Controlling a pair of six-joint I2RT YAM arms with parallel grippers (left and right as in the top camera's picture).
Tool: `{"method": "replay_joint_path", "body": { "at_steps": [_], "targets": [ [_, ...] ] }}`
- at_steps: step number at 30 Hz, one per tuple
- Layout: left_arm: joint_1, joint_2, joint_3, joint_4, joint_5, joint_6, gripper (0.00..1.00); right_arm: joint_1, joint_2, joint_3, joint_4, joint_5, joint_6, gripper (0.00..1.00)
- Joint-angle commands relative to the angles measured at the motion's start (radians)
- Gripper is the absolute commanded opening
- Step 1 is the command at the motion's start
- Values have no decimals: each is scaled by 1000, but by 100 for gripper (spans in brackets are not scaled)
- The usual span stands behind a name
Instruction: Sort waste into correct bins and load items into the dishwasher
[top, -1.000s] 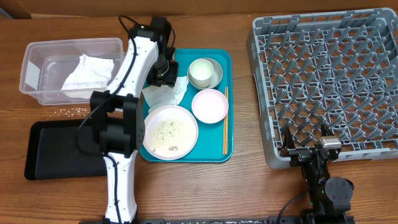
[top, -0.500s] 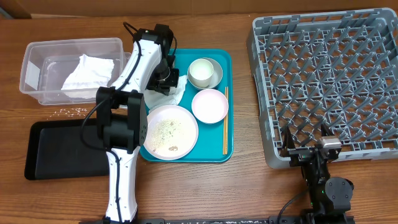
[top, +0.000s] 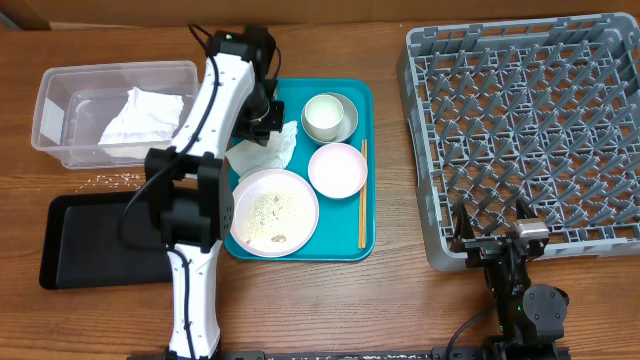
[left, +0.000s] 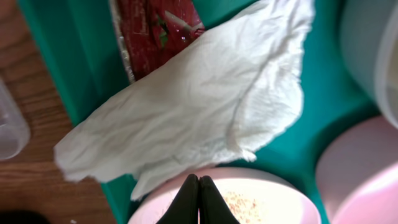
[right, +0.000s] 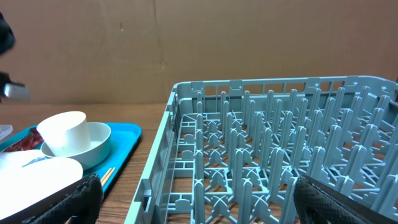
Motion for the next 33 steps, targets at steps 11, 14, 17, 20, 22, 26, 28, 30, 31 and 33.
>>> {"method": "replay_joint_path", "body": {
  "at_steps": [11,14,17,20,22,26,28,30,31,33],
  "targets": [
    [-6,-142,-2,40,-71,-8,63,-5,-10,-10,6,-4,0,100],
    [-6,-129,-50,71,-65,-9,64,-5,-10,-10,6,-4,0,100],
    [-7,-104,-110,123,-66,-14,64,-5,-10,-10,6,-4,0,100],
    [-7,-81,-163,166,-66,-37,62,-5,-10,-10,6,-4,0,100],
    [-7,-64,-184,182,-66,-50,60,-5,-10,-10,6,-4,0,100],
    [-7,-21,-210,219,-66,-62,55,-5,-10,-10,6,-4,0,100],
    [-7,-8,-213,222,-65,-63,50,-5,-10,-10,6,-4,0,100],
    [-7,-2,-214,223,-65,-63,50,-5,-10,-10,6,-4,0,100],
    [-7,-2,-214,224,-65,-63,50,-5,-10,-10,6,-4,0,100],
    [-7,-2,-215,233,-65,-64,49,-5,-10,-10,6,-4,0,100]
  ]
}}
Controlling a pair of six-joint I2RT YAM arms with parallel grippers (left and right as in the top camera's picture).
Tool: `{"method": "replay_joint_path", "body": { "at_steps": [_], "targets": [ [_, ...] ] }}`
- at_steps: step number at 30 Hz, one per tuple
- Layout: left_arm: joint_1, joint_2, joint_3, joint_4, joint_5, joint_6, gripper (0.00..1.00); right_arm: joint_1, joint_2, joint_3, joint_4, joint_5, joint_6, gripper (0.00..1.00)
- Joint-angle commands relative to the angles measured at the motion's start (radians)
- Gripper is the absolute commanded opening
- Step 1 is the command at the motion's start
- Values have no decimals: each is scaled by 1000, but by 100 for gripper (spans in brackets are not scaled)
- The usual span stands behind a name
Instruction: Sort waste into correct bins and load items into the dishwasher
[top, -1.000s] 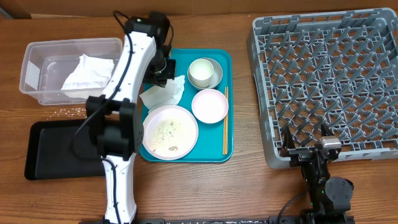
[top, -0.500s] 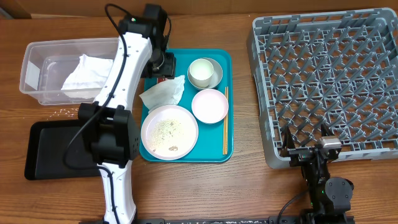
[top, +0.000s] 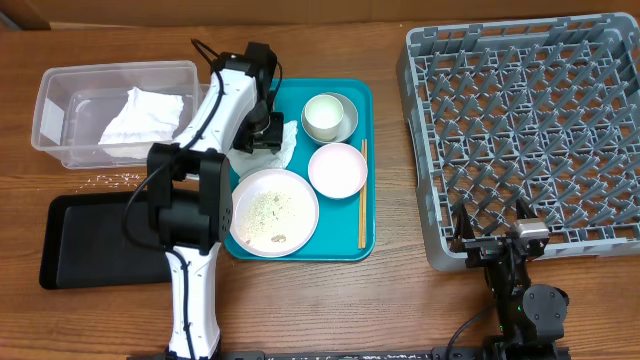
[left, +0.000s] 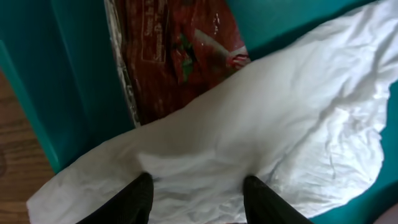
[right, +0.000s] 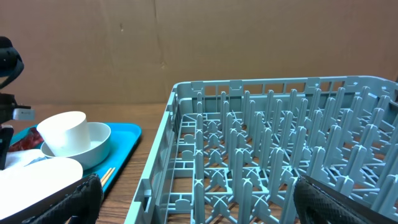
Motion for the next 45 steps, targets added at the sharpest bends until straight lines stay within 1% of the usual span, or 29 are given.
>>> {"method": "replay_joint_path", "body": {
  "at_steps": [1,3,5,8,10,11,12,13,18,22,35,43,45],
  "targets": [
    [-7,6,-1,14,-10,-22,47,-5,-10,-10,6,-4,-1,100],
    [-8,6,-1,22,-8,-23,42,-5,-10,-10,6,-5,-1,100],
    [-9,6,-1,23,-4,-30,32,-5,-10,-10,6,-4,-1,100],
    [-9,6,-1,23,18,-30,27,-5,-10,-10,6,-4,-1,100],
    [-9,6,-1,24,20,-29,22,-5,-10,-10,6,-5,-1,100],
    [-9,6,-1,24,20,-29,18,-5,-10,-10,6,-4,-1,100],
    [-9,6,-1,24,20,-29,7,-5,-10,-10,6,-5,-1,100],
    [-9,6,-1,24,20,-29,4,-5,-10,-10,6,-5,-1,100],
    [-9,3,8,5,35,-29,4,-5,-10,-10,6,-4,-1,100],
    [-9,1,67,-53,42,-29,4,-5,-10,-10,6,-4,-1,100],
    [-9,-3,407,-320,80,-29,4,-5,-10,-10,6,-4,-1,100],
    [6,-3,587,-365,57,-29,4,-5,-10,-10,6,-4,-1,100],
    [28,-3,644,-362,28,-60,4,-5,-10,-10,6,-5,-1,100]
  ]
}}
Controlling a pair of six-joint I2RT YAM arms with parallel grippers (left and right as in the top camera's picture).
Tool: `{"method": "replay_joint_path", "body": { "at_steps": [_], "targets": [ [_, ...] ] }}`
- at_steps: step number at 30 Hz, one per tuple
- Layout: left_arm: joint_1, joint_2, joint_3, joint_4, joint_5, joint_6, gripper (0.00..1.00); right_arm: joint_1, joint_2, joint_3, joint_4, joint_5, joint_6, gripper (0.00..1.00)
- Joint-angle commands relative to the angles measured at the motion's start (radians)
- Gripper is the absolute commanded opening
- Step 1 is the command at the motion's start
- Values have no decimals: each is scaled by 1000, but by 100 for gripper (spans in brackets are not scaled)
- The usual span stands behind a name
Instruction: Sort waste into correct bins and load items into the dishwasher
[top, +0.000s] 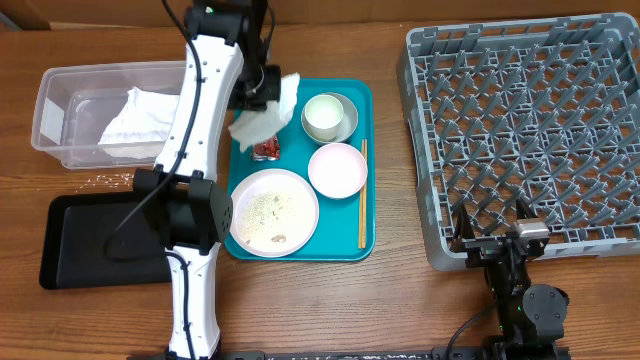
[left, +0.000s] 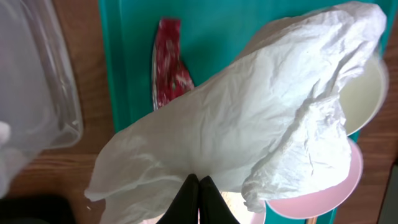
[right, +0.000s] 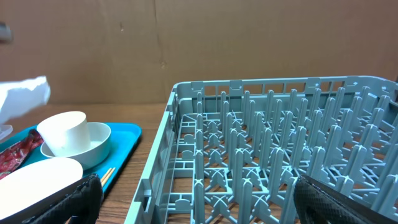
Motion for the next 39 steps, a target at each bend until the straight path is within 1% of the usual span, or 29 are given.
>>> {"method": "replay_joint_path", "body": {
  "at_steps": [1,4,8,10,13,15,17,21,23,26,28,30,32,36,37,38,39],
  "targets": [
    [36,-3,106,2,-53,-64,4,-5,-10,-10,6,-5,-1,100],
    [90,-3,173,5,-74,-152,4,-5,-10,-10,6,-5,-1,100],
    [186,-3,219,9,-74,-312,4,-5,-10,-10,6,-4,-1,100],
    [237,-3,218,14,-74,-381,4,-5,-10,-10,6,-5,-1,100],
    [307,-2,192,36,-74,-448,4,-5,-10,-10,6,-5,-1,100],
    [346,-1,172,39,-74,-523,4,-5,-10,-10,6,-5,-1,100],
    [375,-1,151,40,-74,-603,4,-5,-10,-10,6,-4,-1,100],
    [413,0,106,64,-74,-710,5,-5,-10,-10,6,-4,-1,100],
    [425,0,83,92,-73,-735,4,-5,-10,-10,6,-4,-1,100],
    [436,0,62,125,-74,-735,4,-5,-10,-10,6,-5,-1,100],
    [440,0,51,132,-73,-737,11,-5,-10,-10,6,-4,-1,100],
    [442,0,45,132,-75,-738,10,-5,-10,-10,6,-4,-1,100],
    [443,0,39,131,-82,-751,4,-5,-10,-10,6,-4,-1,100],
    [447,0,35,129,-96,-765,4,-5,-10,-10,6,-5,-1,100],
    [448,0,35,128,-96,-765,7,-5,-10,-10,6,-4,-1,100],
    [449,0,35,127,-95,-764,13,-5,-10,-10,6,-4,-1,100],
    [449,0,35,127,-95,-763,17,-5,-10,-10,6,-4,-1,100]
  ]
}}
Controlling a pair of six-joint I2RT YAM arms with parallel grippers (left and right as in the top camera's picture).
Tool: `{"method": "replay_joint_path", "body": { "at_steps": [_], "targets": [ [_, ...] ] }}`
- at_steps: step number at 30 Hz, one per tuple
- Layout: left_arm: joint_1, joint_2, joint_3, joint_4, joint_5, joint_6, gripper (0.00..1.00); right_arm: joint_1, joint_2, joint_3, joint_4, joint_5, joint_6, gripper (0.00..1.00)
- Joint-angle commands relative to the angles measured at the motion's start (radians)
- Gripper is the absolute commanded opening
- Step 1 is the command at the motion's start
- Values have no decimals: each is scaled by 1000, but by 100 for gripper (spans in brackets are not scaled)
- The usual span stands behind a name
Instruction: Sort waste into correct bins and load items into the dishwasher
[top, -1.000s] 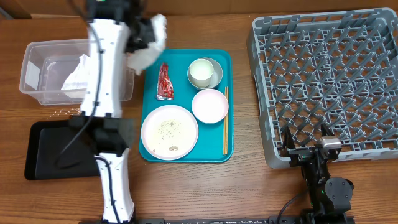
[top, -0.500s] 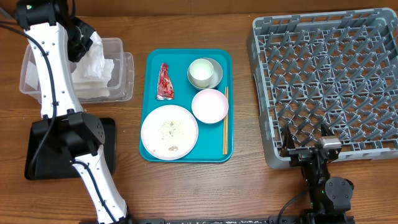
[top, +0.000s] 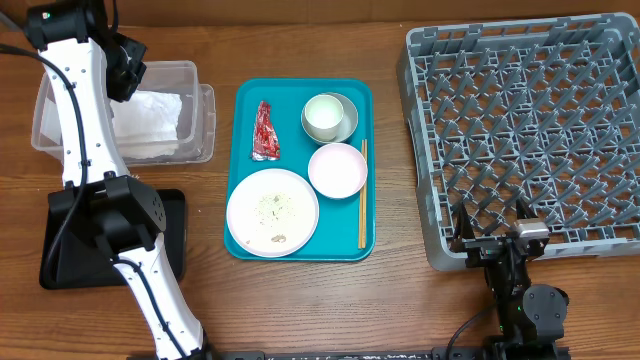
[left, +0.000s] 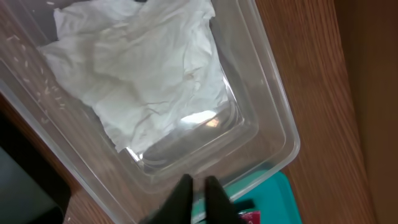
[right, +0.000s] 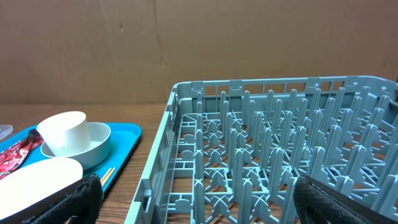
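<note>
Crumpled white napkins (left: 143, 93) lie in the clear plastic bin (top: 203, 112) at the far left. My left gripper (left: 198, 180) hangs over the bin's near corner, its fingers slightly apart and holding nothing. On the teal tray (top: 345, 238) are a red wrapper (top: 264, 130), a white cup in a bowl (top: 324, 115), a pink bowl (top: 337, 169), a crumb-dusted plate (top: 272, 211) and chopsticks (top: 362, 195). The grey dish rack (top: 520, 130) stands at the right. My right gripper (right: 199, 199) sits wide open at the rack's front edge.
A black tray (top: 60, 250) lies at the front left under the left arm, with scattered crumbs on the wood beside it. The bin stands just left of the teal tray.
My left gripper was above the teal tray, shut on a white napkin. It is now over the clear bin, open, and the napkin lies in the bin. The red wrapper is uncovered.
The left gripper was shut above a napkin lying over the red wrapper on the tray. Then it was open, pressed onto the napkin. Then it held the napkin lifted above the tray. Now the napkin is in the bin. The right arm stayed still.
</note>
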Motion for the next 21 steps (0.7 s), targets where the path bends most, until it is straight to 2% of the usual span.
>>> {"method": "replay_joint_path", "body": {
  "at_steps": [1,4,9,12,17,21],
  "targets": [
    [12,0,-13,-2,-24,-8,18,-5,-10,-10,6,-4,-1,100],
    [12,0,-13,-7,32,63,19,-5,-10,-10,6,-4,-1,100],
    [-2,0,-13,13,298,339,18,-5,-10,-10,6,-4,-1,100],
    [-42,0,-13,11,371,484,18,-5,-10,-10,6,-4,-1,100],
    [-160,0,-13,2,329,653,20,-5,-10,-10,6,-4,-1,100],
    [-279,0,-13,1,123,652,26,-5,-10,-10,6,-4,-1,100]
  ]
}}
